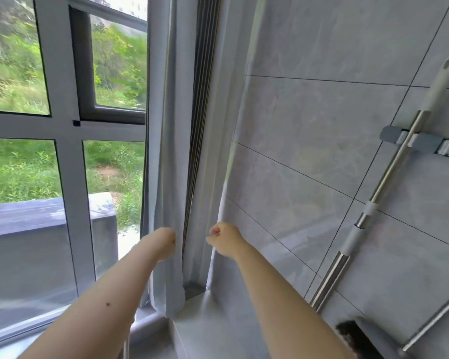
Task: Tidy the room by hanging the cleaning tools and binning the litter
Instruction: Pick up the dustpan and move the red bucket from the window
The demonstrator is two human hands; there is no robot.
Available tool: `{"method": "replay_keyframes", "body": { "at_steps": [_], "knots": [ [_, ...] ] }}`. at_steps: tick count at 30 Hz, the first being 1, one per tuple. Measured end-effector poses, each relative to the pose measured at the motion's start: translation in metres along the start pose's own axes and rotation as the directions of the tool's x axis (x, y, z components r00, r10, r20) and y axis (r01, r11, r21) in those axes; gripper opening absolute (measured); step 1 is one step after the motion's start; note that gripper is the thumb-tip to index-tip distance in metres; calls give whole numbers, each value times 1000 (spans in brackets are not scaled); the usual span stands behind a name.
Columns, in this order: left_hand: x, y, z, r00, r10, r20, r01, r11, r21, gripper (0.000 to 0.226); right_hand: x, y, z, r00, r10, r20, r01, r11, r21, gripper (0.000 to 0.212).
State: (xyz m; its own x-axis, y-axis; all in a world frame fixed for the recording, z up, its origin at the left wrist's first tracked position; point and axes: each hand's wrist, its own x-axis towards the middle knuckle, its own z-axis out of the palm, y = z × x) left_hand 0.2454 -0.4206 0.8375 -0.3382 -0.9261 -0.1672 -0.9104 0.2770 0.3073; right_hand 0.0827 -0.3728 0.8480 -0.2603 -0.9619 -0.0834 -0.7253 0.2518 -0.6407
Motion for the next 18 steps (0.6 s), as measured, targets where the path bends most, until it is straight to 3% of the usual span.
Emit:
{"method": "replay_keyframes", "body": {
  "at_steps": [7,18],
  "knots": [
    [18,-73,30,995,-84,54,83,996,20,30,28,-20,90,989,0,145,8,998,-55,32],
    [63,-180,105,968,-165,189,179,982,-59,26,69,-28,221,941,151,302,-136,988,-69,27]
  ]
}}
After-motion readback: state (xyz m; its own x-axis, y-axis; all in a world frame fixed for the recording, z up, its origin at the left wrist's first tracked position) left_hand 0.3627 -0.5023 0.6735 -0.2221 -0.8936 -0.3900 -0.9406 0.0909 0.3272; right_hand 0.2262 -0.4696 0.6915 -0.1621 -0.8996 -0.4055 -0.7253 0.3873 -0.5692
